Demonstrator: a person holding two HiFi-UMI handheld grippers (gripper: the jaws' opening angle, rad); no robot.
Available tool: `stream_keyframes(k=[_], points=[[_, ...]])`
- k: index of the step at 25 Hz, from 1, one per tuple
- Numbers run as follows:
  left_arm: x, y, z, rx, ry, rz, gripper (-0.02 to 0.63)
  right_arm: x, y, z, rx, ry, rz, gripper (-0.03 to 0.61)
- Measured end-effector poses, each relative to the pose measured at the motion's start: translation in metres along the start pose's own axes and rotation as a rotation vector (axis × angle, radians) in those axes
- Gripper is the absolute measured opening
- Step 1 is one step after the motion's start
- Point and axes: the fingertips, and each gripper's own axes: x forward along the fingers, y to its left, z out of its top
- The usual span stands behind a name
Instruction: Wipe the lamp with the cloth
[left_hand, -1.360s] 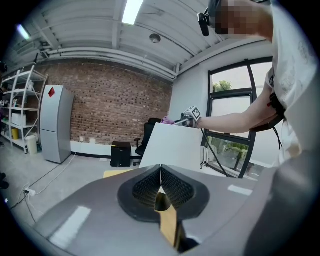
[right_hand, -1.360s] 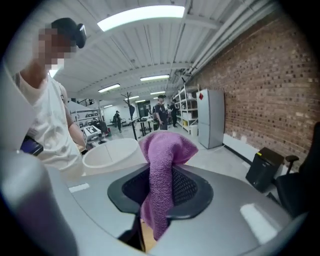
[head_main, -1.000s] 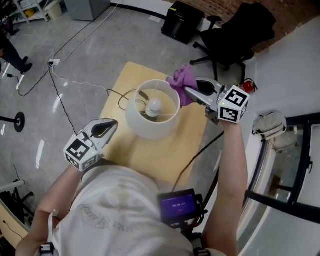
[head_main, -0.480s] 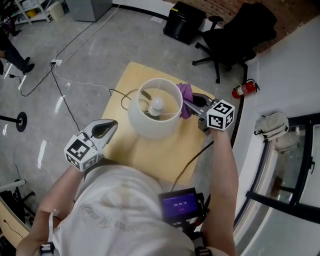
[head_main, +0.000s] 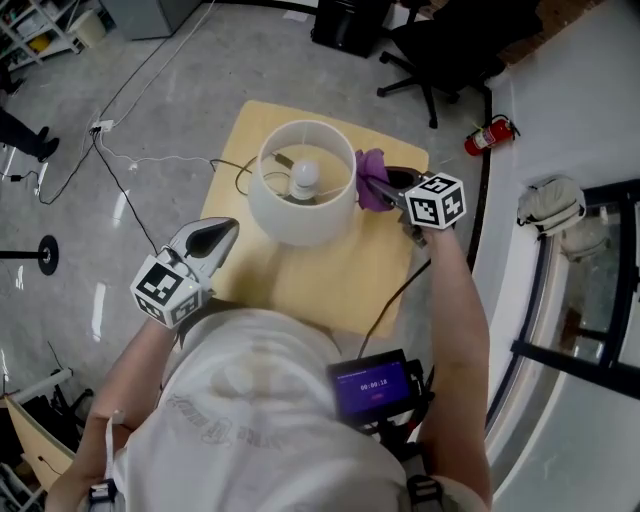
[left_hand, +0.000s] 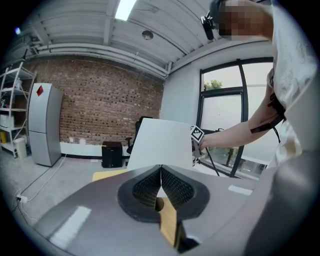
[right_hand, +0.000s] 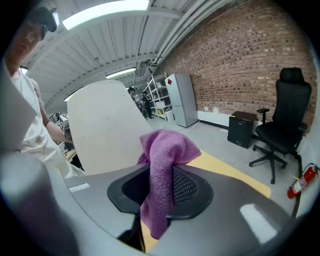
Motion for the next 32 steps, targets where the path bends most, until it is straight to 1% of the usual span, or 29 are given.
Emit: stream_keyframes(k=[2, 5, 8, 10, 15, 17, 19, 21, 24, 28, 32], points=[[0.005, 0.003, 0.004, 0.003, -0.007, -0.004, 0.002, -0.007, -0.003, 0.016, -0.001, -0.028, -0.019, 0.106], [0.011, 0.001, 0.003, 0.002, -0.007, -0.028, 0.002, -0.024, 0.007, 0.043, -0.019, -0.087, -0.031, 0.106], [0.016, -0.001, 0.000, 0.001, 0.004, -0.059, 0.002, -0.045, 0.022, 0.069, -0.039, -0.176, -0.043, 0.106], [0.019, 0.000, 0.002, 0.005, 0.007, -0.076, 0.002, -0.061, 0.031, 0.091, -0.047, -0.258, -0.046, 0.106], [0.023, 0.004, 0.006, 0.015, 0.010, -0.097, 0.002, -0.100, 0.069, 0.146, -0.104, -0.466, 0.005, 0.106], [0.024, 0.003, 0.007, 0.018, 0.014, -0.103, 0.003, -0.115, 0.084, 0.160, -0.122, -0.535, 0.029, 0.106], [0.024, 0.004, 0.008, 0.020, 0.017, -0.105, 0.002, -0.122, 0.094, 0.167, -0.142, -0.579, 0.049, 0.106], [0.023, 0.005, 0.008, 0.020, 0.021, -0.103, 0.002, -0.119, 0.099, 0.164, -0.174, -0.582, 0.055, 0.106], [0.021, 0.006, 0.004, 0.020, 0.031, -0.098, 0.002, -0.102, 0.104, 0.145, -0.193, -0.557, 0.081, 0.106], [0.021, 0.006, 0.002, 0.016, 0.041, -0.091, 0.002, -0.076, 0.103, 0.115, -0.220, -0.492, 0.095, 0.106], [0.021, 0.003, 0.001, 0.019, 0.044, -0.087, 0.002, -0.057, 0.088, 0.087, -0.190, -0.453, 0.080, 0.106]])
